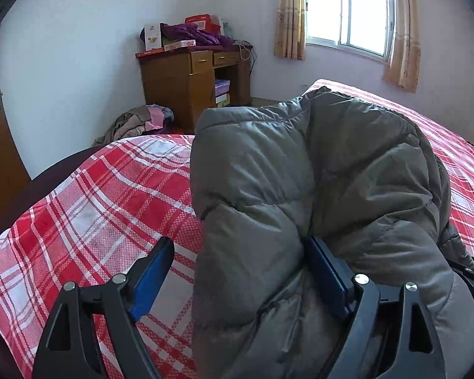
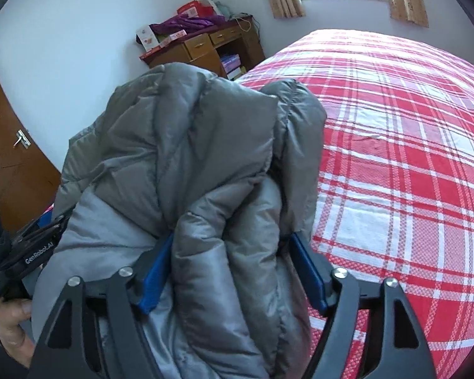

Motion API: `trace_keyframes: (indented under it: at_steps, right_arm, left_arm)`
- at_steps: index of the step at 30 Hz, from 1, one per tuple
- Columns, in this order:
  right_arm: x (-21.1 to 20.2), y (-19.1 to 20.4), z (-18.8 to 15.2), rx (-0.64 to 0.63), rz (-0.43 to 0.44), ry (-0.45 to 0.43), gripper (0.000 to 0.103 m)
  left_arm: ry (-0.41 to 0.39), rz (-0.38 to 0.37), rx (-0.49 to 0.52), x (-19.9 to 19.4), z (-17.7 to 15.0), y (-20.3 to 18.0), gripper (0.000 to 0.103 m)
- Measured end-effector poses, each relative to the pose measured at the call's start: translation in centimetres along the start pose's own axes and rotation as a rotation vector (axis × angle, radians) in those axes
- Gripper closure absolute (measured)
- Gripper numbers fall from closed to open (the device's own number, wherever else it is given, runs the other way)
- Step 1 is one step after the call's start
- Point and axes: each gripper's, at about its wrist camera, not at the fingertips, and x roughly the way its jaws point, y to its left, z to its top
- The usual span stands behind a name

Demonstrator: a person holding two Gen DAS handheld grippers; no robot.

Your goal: Fold large clothes

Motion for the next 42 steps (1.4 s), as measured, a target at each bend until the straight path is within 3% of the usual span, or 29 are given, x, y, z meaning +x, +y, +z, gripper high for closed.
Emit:
trace_keyframes:
  at_steps: [6, 18, 24, 30, 36, 42]
  right_arm:
    - [0.8, -0.5, 0.3, 0.02, -0.021, 0.027, 0.018]
    - [-0.8, 0.4, 1.1, -0.024, -0.079, 0.013, 0.017]
    - [-6.4, 2.5, 1.3, -0.095, -0.154, -0.062, 0.016]
    - [-14.2, 5.6, -0.4, -0.161, -0.173, -0.193, 0.006]
    - [-19.0, 8.5, -1.5, -0.214, -0.164, -0.28, 0.005]
    - [-21.0, 10.2, -1.7, -0.248, -0.166, -0.325, 0.004]
  left_arm:
    - [0.01, 0.01, -0.012, 0.3, -0.1, 0.1, 0.012]
    - [0.015, 0.021, -0.032, -2.4, 0.0, 0.6, 0.011]
    - [-0.062, 0.012, -0.02, -9.7, 0.3, 0.8, 0.011]
    - [-0.155, -0.027, -0.038, -17.7, 0.2, 1.2, 0.011]
    - [-0.213, -0.063, -0.028, -21.7, 0.4, 0.7, 0.011]
    - [-0.232, -0.072, -0.017, -22.7, 0.3, 0.2, 0.011]
